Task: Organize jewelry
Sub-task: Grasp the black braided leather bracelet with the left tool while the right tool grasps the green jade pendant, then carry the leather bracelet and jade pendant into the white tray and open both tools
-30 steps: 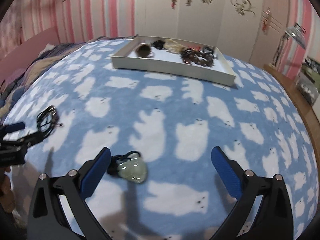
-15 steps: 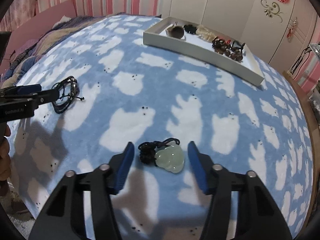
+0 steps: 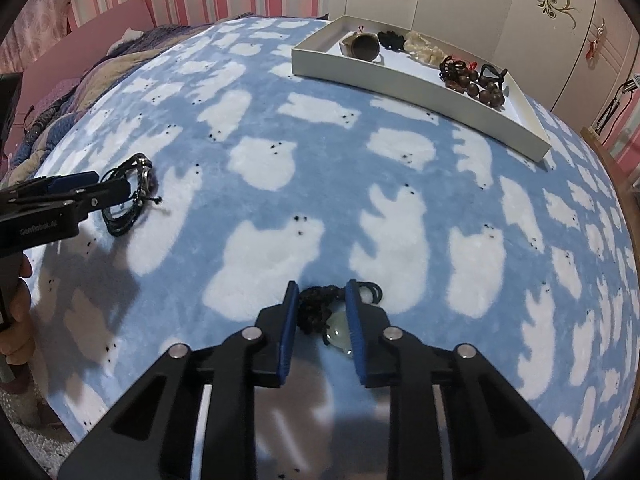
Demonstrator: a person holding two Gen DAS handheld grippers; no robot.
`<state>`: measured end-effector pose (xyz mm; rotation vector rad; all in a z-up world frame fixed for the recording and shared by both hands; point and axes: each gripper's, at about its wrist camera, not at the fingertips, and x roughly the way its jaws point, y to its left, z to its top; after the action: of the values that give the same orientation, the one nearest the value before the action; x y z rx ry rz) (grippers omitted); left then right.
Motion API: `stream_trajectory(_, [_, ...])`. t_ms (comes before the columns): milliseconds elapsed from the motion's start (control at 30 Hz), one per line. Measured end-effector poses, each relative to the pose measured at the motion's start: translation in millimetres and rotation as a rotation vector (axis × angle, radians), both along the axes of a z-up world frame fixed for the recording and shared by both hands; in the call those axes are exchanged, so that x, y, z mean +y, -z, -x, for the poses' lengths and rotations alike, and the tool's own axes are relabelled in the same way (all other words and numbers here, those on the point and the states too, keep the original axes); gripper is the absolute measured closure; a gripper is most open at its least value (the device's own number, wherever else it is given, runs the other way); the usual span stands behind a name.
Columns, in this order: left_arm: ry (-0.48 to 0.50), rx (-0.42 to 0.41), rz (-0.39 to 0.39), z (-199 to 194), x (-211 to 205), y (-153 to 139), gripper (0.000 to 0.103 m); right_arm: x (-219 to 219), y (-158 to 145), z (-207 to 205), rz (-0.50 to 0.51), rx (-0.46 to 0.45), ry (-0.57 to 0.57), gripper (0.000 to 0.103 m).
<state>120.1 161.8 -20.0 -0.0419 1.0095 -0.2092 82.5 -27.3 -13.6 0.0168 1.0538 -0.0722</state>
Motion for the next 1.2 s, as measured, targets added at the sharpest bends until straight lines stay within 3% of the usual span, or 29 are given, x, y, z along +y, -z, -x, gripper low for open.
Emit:
stream_trajectory(167, [0.007,0.003,0.001,-6.2,0.3,-0.3,0.049,-1.1,-0.4,-1.7,0.003,-0.001,0.006,0.086])
stream_trajectory(333, [0.005,-0.007,-0.046,-8.2,-2.3,0.7,0.063,-7.1,-1.8,-4.2,0.006,-0.010,0.020,0.087])
stream_trajectory(400, [0.000,-0.008,-0.051,-8.9,-1.6,0.6,0.077,-11.2,-2.1,-5.8,0.004,-0.015,0.031,0.087])
stream_trajectory(567, [-0.005,0.000,-0.044,-9.7,0.6,-0.2,0.097,-20.8,-2.1,-10.0,0.000,-0.023,0.055,0.087])
stream_trajectory(1200, [-0.014,0.006,-0.040,-5.7,-9.1,-7.0,0.097,-42.6,-1.2,-14.5,-0.038,-0.050,0.096,0.088])
